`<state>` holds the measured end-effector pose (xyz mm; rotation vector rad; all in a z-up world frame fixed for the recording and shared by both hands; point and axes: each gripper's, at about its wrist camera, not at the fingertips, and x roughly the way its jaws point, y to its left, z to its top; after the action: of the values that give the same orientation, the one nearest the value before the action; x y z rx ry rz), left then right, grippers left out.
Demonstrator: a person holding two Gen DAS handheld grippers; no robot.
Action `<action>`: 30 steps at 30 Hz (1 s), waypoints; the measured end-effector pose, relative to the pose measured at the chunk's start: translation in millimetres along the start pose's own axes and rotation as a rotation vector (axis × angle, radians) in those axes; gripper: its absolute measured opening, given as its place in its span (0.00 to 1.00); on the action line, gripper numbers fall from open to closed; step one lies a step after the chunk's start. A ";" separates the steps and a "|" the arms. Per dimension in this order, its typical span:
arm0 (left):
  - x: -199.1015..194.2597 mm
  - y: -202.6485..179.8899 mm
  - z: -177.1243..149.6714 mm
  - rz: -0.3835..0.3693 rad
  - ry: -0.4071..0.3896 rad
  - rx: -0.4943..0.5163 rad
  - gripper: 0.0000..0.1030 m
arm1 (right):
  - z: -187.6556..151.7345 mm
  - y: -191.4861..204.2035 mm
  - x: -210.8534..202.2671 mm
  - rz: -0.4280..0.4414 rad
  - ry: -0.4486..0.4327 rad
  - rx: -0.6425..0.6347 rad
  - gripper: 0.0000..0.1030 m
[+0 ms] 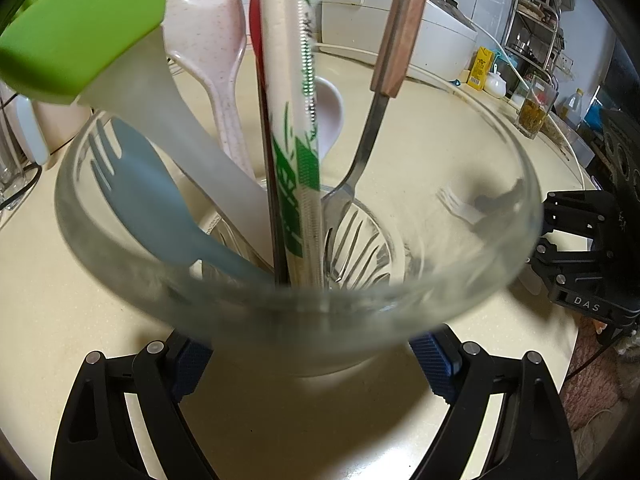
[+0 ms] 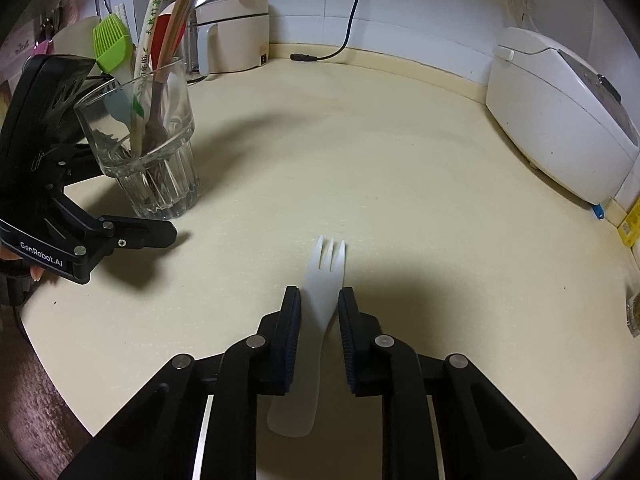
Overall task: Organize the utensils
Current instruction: 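Lower the right gripper around the spork and close it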
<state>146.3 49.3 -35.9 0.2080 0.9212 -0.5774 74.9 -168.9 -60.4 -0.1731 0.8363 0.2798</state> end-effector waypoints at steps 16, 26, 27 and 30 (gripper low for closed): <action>-0.1 0.1 0.0 0.001 0.000 0.000 0.87 | 0.4 -23.6 -6.1 0.022 -0.035 0.124 0.19; 1.7 -2.2 0.4 0.010 0.003 0.007 0.87 | 1.5 -47.6 -19.8 0.166 -0.103 0.247 0.19; 2.4 -3.5 1.2 0.010 0.004 0.008 0.87 | 2.7 -50.6 -20.1 0.187 -0.111 0.262 0.19; 2.5 -3.4 1.2 0.010 0.003 0.008 0.87 | 2.7 -57.4 -22.4 0.244 -0.129 0.303 0.19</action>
<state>146.4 45.0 -37.0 0.2207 0.9208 -0.5717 80.4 -226.6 -39.4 0.2294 0.7613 0.3844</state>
